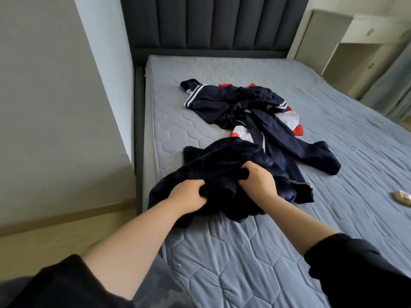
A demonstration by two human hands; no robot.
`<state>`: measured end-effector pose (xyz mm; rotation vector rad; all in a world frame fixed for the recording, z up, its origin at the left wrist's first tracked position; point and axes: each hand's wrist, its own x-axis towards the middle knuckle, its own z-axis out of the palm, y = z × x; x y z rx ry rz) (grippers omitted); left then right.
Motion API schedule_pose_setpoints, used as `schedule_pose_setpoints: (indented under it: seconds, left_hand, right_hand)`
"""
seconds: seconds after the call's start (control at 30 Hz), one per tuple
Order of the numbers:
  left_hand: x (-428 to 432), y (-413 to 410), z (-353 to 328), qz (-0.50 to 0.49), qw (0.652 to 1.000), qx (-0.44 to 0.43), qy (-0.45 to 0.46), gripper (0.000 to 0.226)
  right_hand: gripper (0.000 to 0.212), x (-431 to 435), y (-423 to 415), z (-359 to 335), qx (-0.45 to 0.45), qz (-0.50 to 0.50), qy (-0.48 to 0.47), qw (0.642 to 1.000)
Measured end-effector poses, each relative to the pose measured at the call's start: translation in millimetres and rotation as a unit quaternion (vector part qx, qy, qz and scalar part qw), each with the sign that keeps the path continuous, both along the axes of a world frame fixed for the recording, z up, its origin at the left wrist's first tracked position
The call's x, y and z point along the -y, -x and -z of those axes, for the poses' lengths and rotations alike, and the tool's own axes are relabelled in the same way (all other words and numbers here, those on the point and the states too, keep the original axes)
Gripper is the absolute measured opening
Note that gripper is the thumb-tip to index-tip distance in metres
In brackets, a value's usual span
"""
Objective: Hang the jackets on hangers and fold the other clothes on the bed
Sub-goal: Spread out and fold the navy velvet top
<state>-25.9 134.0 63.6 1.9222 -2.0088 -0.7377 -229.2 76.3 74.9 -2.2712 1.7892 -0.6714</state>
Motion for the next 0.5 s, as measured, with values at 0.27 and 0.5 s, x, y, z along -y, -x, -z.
schedule_pose_setpoints:
  seconds: [0.27, 0.5]
  left_hand:
    - [31.9, 3.7, -64.2, -0.106, 0.922, -0.356, -0.108, 0.008]
    - [35.7, -9.1, -74.2, -0.177, 0.880, -0.423, -0.121, 0.026]
  right_hand:
    - [0.011, 5.3, -4.1, -17.9, 0.190, 0.055, -0.110, 0.974]
    - [0.031, 0.7, -28.8, -27.3, 0.346, -0.108, -0.274, 0.891]
